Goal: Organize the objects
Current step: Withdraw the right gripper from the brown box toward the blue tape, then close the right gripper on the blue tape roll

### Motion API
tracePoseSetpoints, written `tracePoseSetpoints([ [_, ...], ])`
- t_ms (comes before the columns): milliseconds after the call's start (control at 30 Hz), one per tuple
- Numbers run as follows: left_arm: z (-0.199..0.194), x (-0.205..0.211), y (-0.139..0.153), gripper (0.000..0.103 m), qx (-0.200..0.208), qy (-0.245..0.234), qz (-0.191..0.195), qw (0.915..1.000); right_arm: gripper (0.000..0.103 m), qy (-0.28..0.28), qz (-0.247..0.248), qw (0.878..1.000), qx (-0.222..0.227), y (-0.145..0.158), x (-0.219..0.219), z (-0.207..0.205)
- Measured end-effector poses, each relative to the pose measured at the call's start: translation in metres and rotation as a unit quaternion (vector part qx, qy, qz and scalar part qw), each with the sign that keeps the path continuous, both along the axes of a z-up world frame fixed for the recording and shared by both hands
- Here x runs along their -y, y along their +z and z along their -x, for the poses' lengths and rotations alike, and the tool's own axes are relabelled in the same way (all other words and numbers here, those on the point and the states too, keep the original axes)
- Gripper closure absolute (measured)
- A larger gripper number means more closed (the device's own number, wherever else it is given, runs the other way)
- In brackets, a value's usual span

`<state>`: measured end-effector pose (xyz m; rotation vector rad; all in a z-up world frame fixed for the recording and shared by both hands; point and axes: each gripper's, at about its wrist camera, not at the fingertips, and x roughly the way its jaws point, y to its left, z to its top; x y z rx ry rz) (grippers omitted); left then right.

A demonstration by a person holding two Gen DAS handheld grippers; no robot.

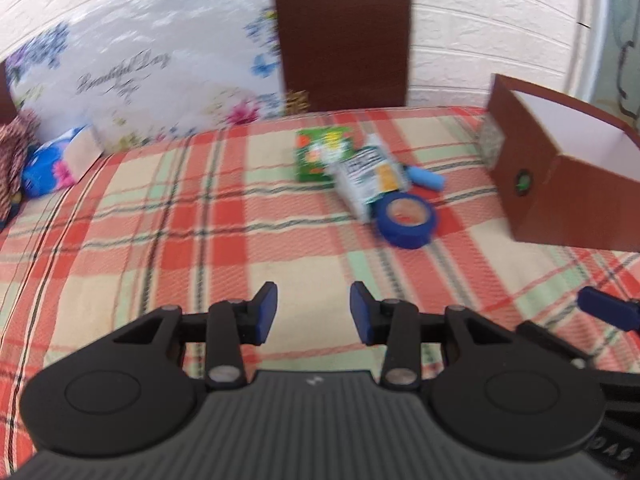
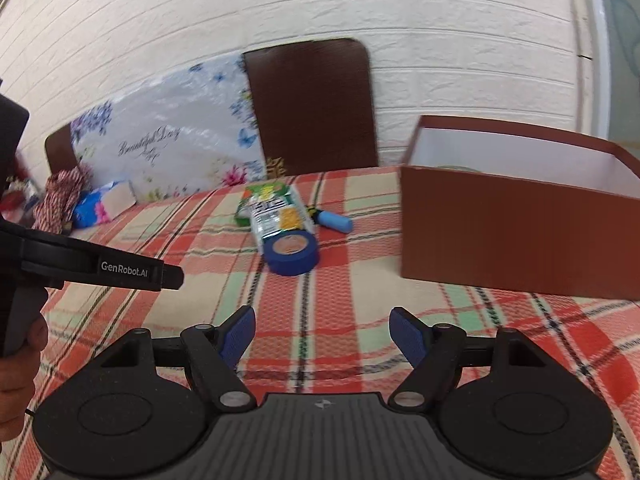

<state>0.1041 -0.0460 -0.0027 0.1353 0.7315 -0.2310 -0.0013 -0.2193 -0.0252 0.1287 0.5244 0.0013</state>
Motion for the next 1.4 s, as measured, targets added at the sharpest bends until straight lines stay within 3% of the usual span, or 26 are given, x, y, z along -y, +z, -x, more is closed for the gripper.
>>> tracePoseSetpoints([
  [167, -0.011, -0.06, -0.041, 0.059, -0.008, 0.088, -0.001, 0.9961, 0.029, 0.028, 0.034, 0.999, -0.009, -0.006, -0.023, -0.033],
  [233, -0.004, -0.076, -0.049, 0.047, 0.03, 0.085, 0.015, 0.9958, 0.029, 0.037, 0.044, 0.998, -0.006, -0.01, -0.028, -0.055],
  [333, 0.011, -0.081, -0.063, 0.042, 0.083, 0.065, 0.015, 0.9944, 0.029, 0.032, 0.062, 0.998, -0.001, -0.019, -0.036, -0.091],
  [400, 0.007, -0.083, -0.063, 0.041, 0.078, 0.064, 0.022, 0.9946, 0.029, 0.022, 0.073, 0.997, -0.013, -0.027, -0.037, -0.117],
  [500, 0.007, -0.082, -0.063, 0.04, 0.08, 0.063, 0.023, 0.9945, 0.029, 0.006, 0.048, 0.998, -0.047, -0.034, -0.028, -0.148],
  [567, 0.007, -0.082, -0.064, 0.04, 0.081, 0.063, 0.024, 0.9945, 0.029, 0.005, 0.046, 0.998, -0.045, -0.036, -0.026, -0.154],
  [633, 0.007, -0.082, -0.064, 0.039, 0.081, 0.063, 0.024, 0.9945, 0.048, 0.016, 0.053, 0.998, -0.038, -0.036, -0.029, -0.15],
  [800, 0.008, -0.081, -0.065, 0.039, 0.081, 0.063, 0.022, 0.9945, 0.046, 0.027, 0.049, 0.998, -0.04, -0.035, -0.032, -0.115],
  [1067, 0.007, -0.077, -0.063, 0.038, 0.074, 0.061, 0.008, 0.9953, 0.046, 0.064, 0.062, 0.995, -0.038, -0.035, -0.033, -0.01],
  [1100, 0.007, -0.074, -0.06, 0.039, 0.067, 0.062, 0.001, 0.9958, 0.041, 0.063, 0.064, 0.995, -0.036, -0.034, -0.032, -0.002],
  [1133, 0.008, -0.071, -0.055, 0.041, 0.052, 0.06, 0.006, 0.9968, 0.037, 0.061, 0.064, 0.996, -0.034, -0.033, -0.03, 0.003],
  [1267, 0.027, -0.053, -0.025, 0.052, -0.004, -0.003, 0.102, 0.9947, 0.038, 0.055, 0.048, 0.996, -0.042, -0.034, -0.02, 0.014],
  [1400, 0.04, -0.009, -0.001, 0.052, -0.046, -0.095, 0.132, 0.9855, 0.036, 0.06, 0.051, 0.996, -0.043, -0.034, -0.021, 0.015],
])
